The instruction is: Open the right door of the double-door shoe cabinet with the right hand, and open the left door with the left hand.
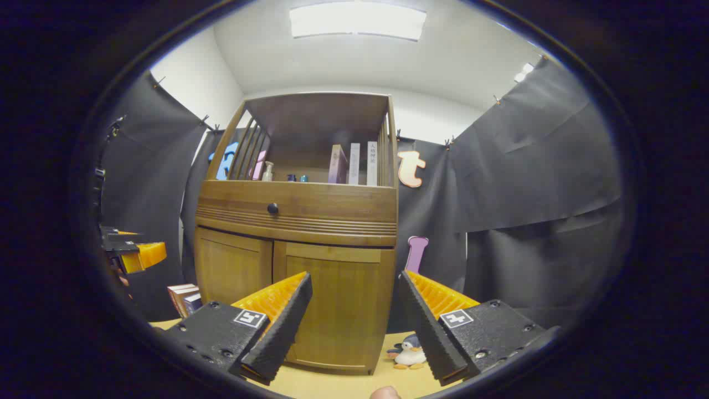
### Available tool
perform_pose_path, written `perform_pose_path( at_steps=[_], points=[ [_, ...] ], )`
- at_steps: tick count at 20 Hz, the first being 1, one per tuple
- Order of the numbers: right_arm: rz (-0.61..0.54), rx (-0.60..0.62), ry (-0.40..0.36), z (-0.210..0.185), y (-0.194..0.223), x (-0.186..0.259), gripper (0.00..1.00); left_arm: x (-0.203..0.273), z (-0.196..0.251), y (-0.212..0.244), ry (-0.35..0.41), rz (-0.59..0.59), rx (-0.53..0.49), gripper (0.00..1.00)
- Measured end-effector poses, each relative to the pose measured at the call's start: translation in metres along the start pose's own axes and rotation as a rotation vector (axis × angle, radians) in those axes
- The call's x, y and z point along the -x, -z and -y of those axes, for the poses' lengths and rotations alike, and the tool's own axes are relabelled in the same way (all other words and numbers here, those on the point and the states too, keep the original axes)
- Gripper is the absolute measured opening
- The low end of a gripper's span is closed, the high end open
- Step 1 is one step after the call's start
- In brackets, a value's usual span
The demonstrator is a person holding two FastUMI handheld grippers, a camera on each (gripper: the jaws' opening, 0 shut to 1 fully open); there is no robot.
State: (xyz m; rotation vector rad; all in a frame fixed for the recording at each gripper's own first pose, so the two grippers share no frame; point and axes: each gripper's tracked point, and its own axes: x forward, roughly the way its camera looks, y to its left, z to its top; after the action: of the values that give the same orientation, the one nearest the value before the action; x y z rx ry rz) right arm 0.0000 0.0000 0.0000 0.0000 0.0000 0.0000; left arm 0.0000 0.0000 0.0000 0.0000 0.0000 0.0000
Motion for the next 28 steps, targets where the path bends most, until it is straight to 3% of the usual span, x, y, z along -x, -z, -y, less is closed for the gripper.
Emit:
perform_pose_path(
  at_steps=[5, 8, 12, 15, 16, 19, 20, 21, 22, 23, 24, 28],
  points=[
    [-0.015, 0.007, -0.044, 0.018, 0.001, -0.003, 0.99, 0.005, 0.017, 0.008, -0.047, -0.043, 0.019, 0.95],
    [0.002, -0.001, -0.067, 0.023, -0.003, -0.005, 0.99, 0.004, 0.037, 0.010, 0.002, -0.060, -0.006, 0.95],
    [0.021, -0.021, -0.059, 0.027, -0.007, -0.008, 0.99, 0.004, 0.027, -0.005, -0.035, -0.026, -0.061, 0.96],
    [0.011, -0.026, -0.067, 0.014, -0.004, -0.010, 1.00, -0.001, 0.023, -0.024, -0.029, 0.026, -0.030, 0.96],
    [0.014, -0.027, -0.070, 0.008, -0.005, -0.010, 0.99, -0.001, 0.018, -0.027, -0.031, 0.037, -0.035, 1.00],
    [0.020, -0.020, -0.068, -0.012, -0.003, -0.014, 0.99, -0.004, 0.001, -0.035, -0.032, 0.074, -0.071, 1.00],
    [0.015, -0.018, -0.069, -0.020, -0.001, -0.016, 0.99, -0.006, -0.003, -0.031, -0.021, 0.072, -0.069, 0.95],
    [0.009, -0.019, -0.070, -0.030, 0.001, -0.018, 0.99, -0.007, -0.009, -0.025, -0.021, 0.060, -0.082, 1.00],
    [0.004, -0.023, -0.072, -0.038, 0.003, -0.020, 0.99, -0.009, -0.018, -0.020, -0.026, 0.049, -0.099, 0.96],
    [0.001, -0.029, -0.076, -0.047, 0.006, -0.023, 0.99, -0.010, -0.025, -0.015, -0.025, 0.043, -0.108, 1.00],
    [-0.006, -0.033, -0.073, -0.055, 0.009, -0.026, 0.99, -0.013, -0.030, -0.012, -0.016, 0.038, -0.108, 0.96],
    [-0.044, -0.043, -0.036, -0.076, 0.034, -0.042, 1.00, -0.021, -0.052, -0.005, 0.009, 0.032, -0.097, 0.96]
  ],
)
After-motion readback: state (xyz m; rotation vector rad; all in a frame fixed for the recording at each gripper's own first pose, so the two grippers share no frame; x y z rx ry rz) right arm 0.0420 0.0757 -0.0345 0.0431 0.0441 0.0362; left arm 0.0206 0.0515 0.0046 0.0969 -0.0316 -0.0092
